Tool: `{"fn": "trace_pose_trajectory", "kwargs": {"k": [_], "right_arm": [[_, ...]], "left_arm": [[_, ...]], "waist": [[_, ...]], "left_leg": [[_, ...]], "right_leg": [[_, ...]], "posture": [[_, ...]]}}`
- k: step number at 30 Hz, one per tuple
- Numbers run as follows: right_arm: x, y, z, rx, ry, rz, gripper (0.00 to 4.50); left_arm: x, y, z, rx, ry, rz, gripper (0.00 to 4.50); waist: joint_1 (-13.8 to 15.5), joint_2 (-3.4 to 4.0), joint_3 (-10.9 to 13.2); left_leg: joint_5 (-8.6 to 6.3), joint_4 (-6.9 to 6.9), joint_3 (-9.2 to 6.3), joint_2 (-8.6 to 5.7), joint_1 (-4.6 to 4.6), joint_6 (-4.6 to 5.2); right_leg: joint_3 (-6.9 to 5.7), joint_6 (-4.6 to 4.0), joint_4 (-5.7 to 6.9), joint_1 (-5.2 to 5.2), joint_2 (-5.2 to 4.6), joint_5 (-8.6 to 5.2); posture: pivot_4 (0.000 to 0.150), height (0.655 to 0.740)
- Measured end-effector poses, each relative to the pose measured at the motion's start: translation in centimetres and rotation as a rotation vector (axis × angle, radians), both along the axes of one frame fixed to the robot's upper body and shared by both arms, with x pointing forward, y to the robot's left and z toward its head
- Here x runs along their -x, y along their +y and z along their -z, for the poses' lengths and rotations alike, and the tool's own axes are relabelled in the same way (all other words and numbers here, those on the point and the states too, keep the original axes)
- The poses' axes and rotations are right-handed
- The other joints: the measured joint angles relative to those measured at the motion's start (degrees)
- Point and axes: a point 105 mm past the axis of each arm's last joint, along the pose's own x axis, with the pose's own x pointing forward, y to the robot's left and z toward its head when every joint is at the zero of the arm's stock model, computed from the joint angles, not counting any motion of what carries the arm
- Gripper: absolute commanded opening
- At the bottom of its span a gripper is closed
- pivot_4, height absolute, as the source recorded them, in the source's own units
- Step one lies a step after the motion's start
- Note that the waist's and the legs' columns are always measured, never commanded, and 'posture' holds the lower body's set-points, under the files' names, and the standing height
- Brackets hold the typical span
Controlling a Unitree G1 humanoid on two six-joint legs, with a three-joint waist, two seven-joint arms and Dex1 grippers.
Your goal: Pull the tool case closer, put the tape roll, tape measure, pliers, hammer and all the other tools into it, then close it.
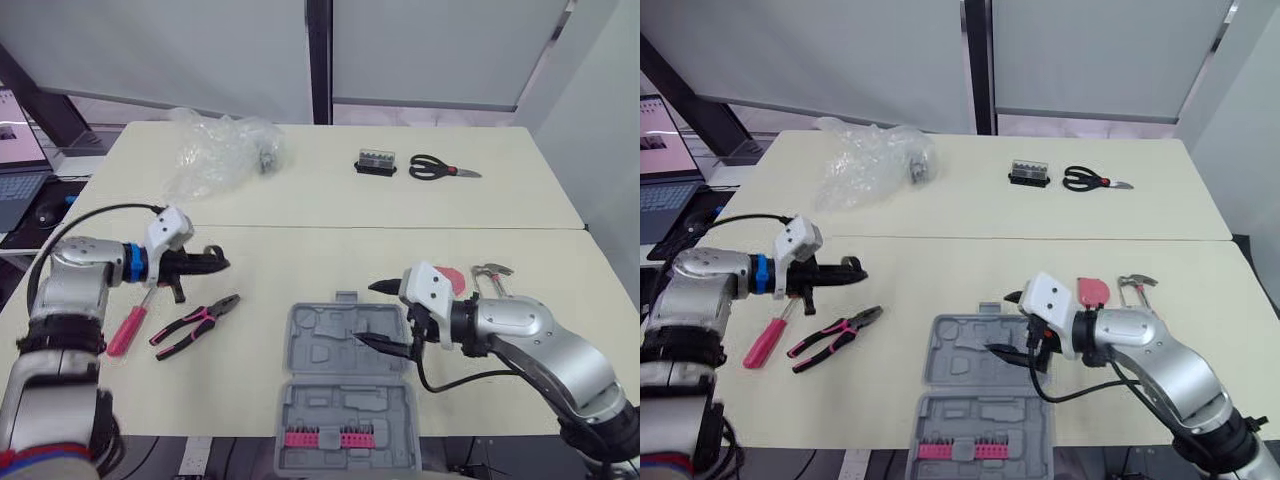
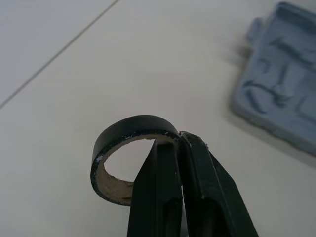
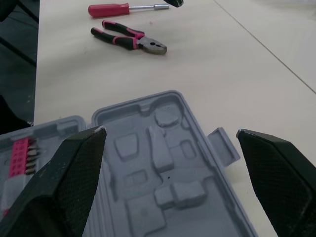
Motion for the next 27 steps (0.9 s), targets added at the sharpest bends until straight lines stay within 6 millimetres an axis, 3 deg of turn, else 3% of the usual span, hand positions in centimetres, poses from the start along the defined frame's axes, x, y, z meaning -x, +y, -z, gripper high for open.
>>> {"fn": "trace_pose_trajectory", "kwargs": {"k": [5, 9, 18, 27], "right_arm": [[0.5, -1.0, 0.2, 0.035, 0.024, 0.001, 4.5], [0.4, -1.5, 0.4, 0.053, 0.025, 0.016, 4.5], [0.3, -1.9, 0.7, 0.069, 0.024, 0.045, 4.5], [0.0, -2.0, 0.8, 0.071, 0.016, 0.066, 4.5]], "left_arm": [[3.1, -6.1, -0.1, 0.07, 0.051, 0.133, 0.02], [4.5, -9.5, 1.3, 0.112, 0.11, 0.19, 0.02], [3.6, -9.7, 4.9, 0.028, 0.144, 0.183, 0.02], [2.8, -10.5, 6.1, 0.009, 0.137, 0.211, 0.02]], "waist": [[0.1, -0.01, 0.0], [0.2, -0.01, 0.0], [0.2, -0.01, 0.0], [0.2, -0.01, 0.0]], "left_leg": [[0.0, 0.04, -0.04, -0.03, 0.11, 0.01], [0.0, 0.03, -0.03, -0.04, 0.12, 0.01], [0.0, 0.03, -0.01, -0.04, 0.1, 0.01], [0.0, 0.03, -0.01, -0.04, 0.08, 0.01]], "right_leg": [[0.05, 0.01, 0.02, 0.13, 0.04, 0.0], [0.06, 0.01, 0.01, 0.12, 0.08, -0.01], [0.12, 0.01, -0.03, 0.09, 0.11, 0.0], [0.11, 0.01, -0.05, 0.09, 0.12, -0.01]], "posture": [[0.15, 0.74], [0.15, 0.74], [0.15, 0.74], [0.15, 0.74]]}}
